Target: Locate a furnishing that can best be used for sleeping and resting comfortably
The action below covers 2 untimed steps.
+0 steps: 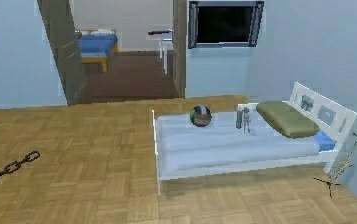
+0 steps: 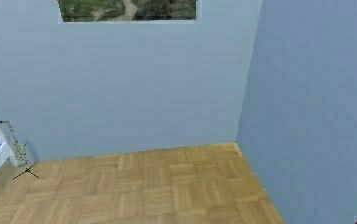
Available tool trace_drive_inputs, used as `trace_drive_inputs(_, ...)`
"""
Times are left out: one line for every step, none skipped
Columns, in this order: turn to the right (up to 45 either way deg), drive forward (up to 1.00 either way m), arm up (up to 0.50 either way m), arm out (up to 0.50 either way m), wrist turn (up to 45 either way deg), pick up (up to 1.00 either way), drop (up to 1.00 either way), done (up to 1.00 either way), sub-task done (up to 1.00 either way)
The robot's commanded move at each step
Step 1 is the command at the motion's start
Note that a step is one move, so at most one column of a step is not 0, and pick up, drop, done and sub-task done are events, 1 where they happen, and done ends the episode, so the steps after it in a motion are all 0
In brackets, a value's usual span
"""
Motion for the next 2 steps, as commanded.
trace_drive_inputs(0.0, 0.45, 0.0, 0.0, 0.0, 0.0, 0.0, 0.0, 0.0)
trace_drive_inputs(24.0, 0.0, 0.0, 0.0, 0.0, 0.0, 0.0, 0.0, 0.0)
